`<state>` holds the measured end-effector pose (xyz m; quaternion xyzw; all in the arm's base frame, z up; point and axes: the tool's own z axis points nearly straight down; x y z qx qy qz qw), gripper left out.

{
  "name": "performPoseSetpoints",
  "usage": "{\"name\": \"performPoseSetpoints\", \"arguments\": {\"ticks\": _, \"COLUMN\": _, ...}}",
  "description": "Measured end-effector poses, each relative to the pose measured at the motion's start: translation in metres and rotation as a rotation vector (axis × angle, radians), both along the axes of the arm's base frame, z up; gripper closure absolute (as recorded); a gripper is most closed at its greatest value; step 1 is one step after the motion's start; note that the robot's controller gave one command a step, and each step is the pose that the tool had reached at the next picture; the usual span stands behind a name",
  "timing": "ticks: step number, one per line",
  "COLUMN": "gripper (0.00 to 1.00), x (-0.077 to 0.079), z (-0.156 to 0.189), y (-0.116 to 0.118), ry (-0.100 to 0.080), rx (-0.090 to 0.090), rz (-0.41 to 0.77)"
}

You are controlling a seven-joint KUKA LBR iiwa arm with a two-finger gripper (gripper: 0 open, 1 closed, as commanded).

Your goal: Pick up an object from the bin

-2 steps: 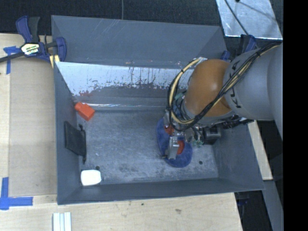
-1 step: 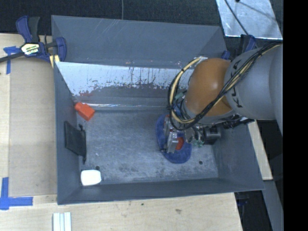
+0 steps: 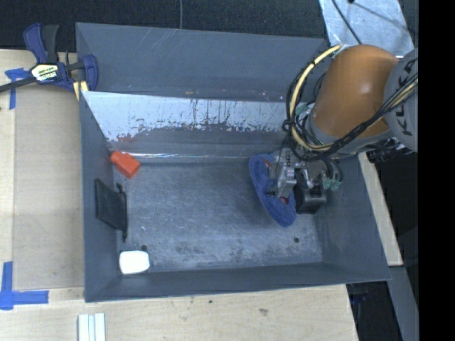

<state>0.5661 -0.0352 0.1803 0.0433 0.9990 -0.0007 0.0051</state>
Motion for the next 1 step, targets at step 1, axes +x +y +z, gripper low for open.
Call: {"name": "performPoseSetpoints", "arguments": {"ticks": 1, "gripper": 1.00, "x": -0.0343, "z": 0.1701, "y": -0.0190, "ry": -0.003, "rx": 0.000, "rz": -0.009}}
